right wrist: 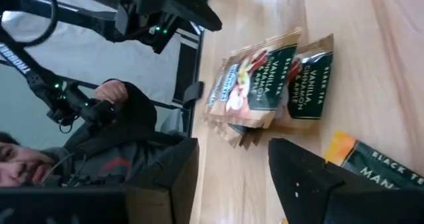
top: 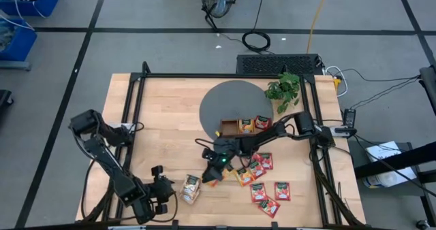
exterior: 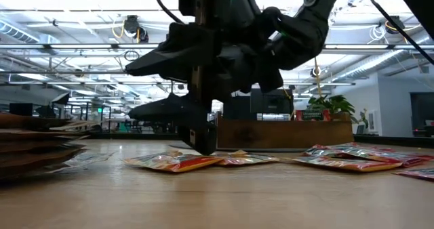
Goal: Pick & Place Tea
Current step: Put the brown tea bag into the left section of the wooden organizer
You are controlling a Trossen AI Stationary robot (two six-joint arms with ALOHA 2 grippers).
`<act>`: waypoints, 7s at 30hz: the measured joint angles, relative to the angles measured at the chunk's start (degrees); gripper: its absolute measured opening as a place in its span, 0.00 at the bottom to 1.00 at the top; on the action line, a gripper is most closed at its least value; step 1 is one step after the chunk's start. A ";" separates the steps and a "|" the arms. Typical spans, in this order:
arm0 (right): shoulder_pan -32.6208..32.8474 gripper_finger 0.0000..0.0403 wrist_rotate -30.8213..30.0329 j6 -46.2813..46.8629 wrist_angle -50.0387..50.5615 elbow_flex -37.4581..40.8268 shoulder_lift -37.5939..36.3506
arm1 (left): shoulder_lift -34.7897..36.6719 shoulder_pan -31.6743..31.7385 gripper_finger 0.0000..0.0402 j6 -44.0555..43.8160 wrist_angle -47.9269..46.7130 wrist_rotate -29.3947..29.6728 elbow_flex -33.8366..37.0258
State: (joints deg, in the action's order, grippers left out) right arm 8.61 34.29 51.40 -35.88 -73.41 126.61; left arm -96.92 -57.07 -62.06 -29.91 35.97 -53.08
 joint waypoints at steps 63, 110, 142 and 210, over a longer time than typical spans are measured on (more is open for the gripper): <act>2.34 0.43 -10.31 -10.70 11.26 -7.15 1.90 | -0.31 0.53 0.43 2.21 0.13 2.09 0.00; 3.16 0.11 -10.22 -22.18 10.95 -7.10 1.90 | -5.12 4.55 0.43 14.82 13.53 -4.49 -0.04; 5.86 0.00 -19.82 -49.79 29.67 1.31 -17.56 | -1.18 3.74 0.43 10.17 7.54 1.77 0.02; 9.35 0.32 -13.04 -19.23 11.92 1.73 1.68 | -9.86 7.55 0.43 6.42 29.55 -13.93 -0.04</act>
State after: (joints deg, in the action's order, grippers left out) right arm 17.95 21.25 32.17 -23.96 -71.68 128.29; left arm -106.78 -49.52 -55.65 -0.36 22.04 -53.12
